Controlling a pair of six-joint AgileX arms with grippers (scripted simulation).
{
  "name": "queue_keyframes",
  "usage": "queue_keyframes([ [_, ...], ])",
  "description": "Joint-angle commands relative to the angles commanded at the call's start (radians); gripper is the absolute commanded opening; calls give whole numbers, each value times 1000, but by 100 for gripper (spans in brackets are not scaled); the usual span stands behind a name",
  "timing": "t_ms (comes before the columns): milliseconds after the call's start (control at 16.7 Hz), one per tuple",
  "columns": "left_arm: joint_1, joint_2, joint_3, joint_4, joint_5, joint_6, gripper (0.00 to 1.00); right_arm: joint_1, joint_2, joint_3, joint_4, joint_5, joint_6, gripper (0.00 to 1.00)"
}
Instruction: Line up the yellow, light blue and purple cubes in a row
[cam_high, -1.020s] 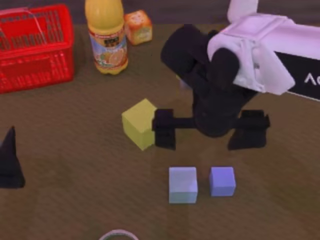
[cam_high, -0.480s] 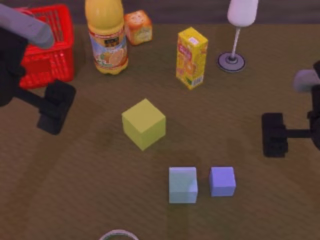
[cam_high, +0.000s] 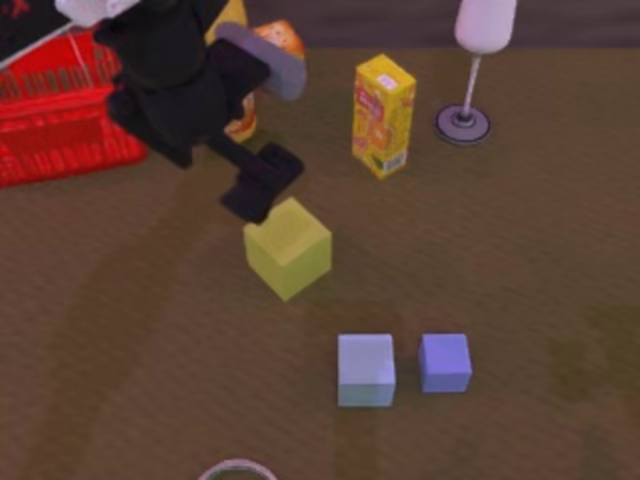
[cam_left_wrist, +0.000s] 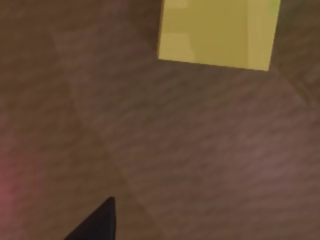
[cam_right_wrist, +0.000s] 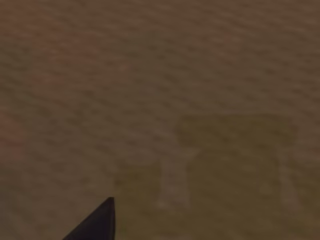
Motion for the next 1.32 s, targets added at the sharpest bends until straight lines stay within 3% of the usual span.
queue_keyframes([
  [360, -48, 349, 294, -83, -44, 32, 100, -145, -435, -241, 280, -61, -125, 100],
  [600, -57, 446, 376, -81, -66, 37, 100, -192, -568, -298, 396, -86, -165, 100],
  [1080, -53, 454, 365, -64, -68, 38, 100, -197, -579, -302, 407, -88, -169, 100],
  [1320, -55, 488, 259, 83, -68, 39, 100, -197, -579, -302, 407, -88, -169, 100],
])
